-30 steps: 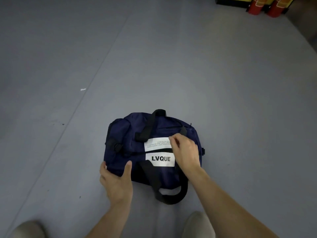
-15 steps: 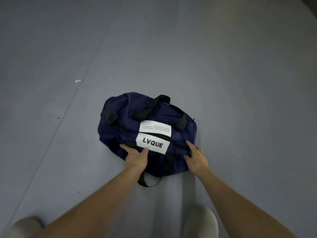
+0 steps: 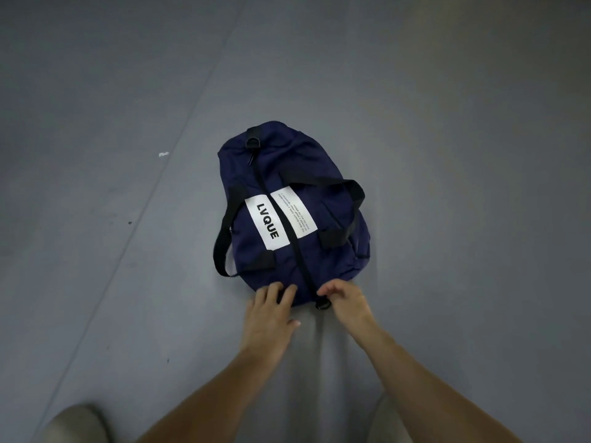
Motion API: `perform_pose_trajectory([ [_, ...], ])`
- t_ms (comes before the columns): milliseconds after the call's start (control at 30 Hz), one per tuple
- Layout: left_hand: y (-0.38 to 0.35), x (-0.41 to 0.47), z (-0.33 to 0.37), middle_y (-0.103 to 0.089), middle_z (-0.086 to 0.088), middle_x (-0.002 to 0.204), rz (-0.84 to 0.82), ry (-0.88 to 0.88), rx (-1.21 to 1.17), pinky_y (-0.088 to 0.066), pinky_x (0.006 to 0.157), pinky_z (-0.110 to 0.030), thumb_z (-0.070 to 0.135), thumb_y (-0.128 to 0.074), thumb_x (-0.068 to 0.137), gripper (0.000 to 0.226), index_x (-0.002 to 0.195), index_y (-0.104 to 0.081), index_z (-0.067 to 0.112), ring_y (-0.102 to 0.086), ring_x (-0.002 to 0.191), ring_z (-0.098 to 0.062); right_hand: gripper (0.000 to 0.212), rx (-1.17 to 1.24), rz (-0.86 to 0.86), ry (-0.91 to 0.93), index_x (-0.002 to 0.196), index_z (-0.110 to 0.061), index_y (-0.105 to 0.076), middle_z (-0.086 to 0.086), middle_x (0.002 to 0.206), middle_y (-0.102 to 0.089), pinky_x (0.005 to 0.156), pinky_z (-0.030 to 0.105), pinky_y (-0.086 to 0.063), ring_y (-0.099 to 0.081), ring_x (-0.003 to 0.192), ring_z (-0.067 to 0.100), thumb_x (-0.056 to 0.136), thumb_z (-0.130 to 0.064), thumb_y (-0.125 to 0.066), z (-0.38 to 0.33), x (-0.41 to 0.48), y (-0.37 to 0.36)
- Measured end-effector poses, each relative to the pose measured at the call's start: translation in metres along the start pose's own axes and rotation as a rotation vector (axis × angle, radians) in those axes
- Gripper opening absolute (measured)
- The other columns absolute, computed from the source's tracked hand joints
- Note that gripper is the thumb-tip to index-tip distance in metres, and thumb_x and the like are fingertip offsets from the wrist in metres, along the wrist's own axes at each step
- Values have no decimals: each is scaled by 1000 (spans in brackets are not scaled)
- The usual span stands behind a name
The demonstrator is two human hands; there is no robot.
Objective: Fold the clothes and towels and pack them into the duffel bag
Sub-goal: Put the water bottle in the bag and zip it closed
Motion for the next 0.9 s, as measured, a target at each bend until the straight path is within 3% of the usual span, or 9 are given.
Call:
perform_pose_trajectory([
  [67,-5,6,-3,-58,3,119,35,14,52,-41,86,-39,37,-79,77,48,121,-60,30,-55,103,-25,52,-65,5,29,68,-31,-67,-12,81,-69,74,16,-43,-62,79,2,84,13,-44,6,-4,2],
  [167,-4,17,-7,-63,5,99,75,8,47,-38,74,-39,19,-85,69,37,98,-63,28,-57,86,-25,42,-244,-73,41,71,-34,-66,-9,92,-67,74,17,-42,-60,85,11,86,0,-49,9,-13,3],
  [267,9,33,-7,-69,2,84,125,68,-211,-45,66,-37,17,-68,89,13,97,-60,23,-62,77,-27,26,-410,-201,97,99,-30,-73,-7,109,-69,88,25,-45,-62,100,16,91,-16,-53,4,-14,-3],
  [333,21,41,-8,-69,0,84,131,130,-412,-50,67,-39,20,-58,97,5,102,-58,21,-63,76,-26,36,-400,-171,151,125,-30,-65,-3,124,-65,97,30,-45,-61,110,19,90,-23,-59,-5,-10,-11],
  [400,32,48,-15,-69,4,88,117,188,-554,-49,69,-34,21,-57,99,4,103,-59,21,-63,78,-19,46,-329,-70,199,135,-29,-57,-3,129,-60,98,31,-46,-60,111,18,90,-27,-64,-15,-5,-21],
  [533,49,61,-26,-66,14,90,65,280,-714,-44,72,-17,19,-59,99,6,98,-63,24,-62,86,-7,47,-207,47,190,130,-30,-51,-7,120,-52,88,34,-52,-61,97,16,87,-40,-70,-29,1,-45],
  [700,54,67,-40,-70,13,94,14,317,-780,-53,88,-33,21,-63,96,6,98,-67,25,-65,93,-8,36,-233,148,212,107,-22,-54,-7,108,-48,78,35,-52,-58,90,19,84,-42,-73,-31,2,-65],
  [800,58,68,-38,-70,13,93,46,322,-803,-53,87,-31,21,-63,95,8,100,-69,24,-64,92,-5,36,-281,237,268,91,-19,-51,-4,97,-49,71,34,-48,-51,89,21,82,-43,-76,-28,-2,-71],
  [900,61,70,-33,-70,14,92,84,319,-842,-53,85,-28,20,-63,95,9,101,-70,24,-64,88,-1,45,-374,263,326,95,-16,-54,-1,98,-53,68,35,-47,-48,90,21,78,-51,-76,-26,-7,-81],
])
Point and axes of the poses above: each hand's wrist, its own x-axis towards the middle knuckle, its own y-axis out of the back of the hand, z = x × y, the point moved 1 cm from there along x, towards the middle knuckle
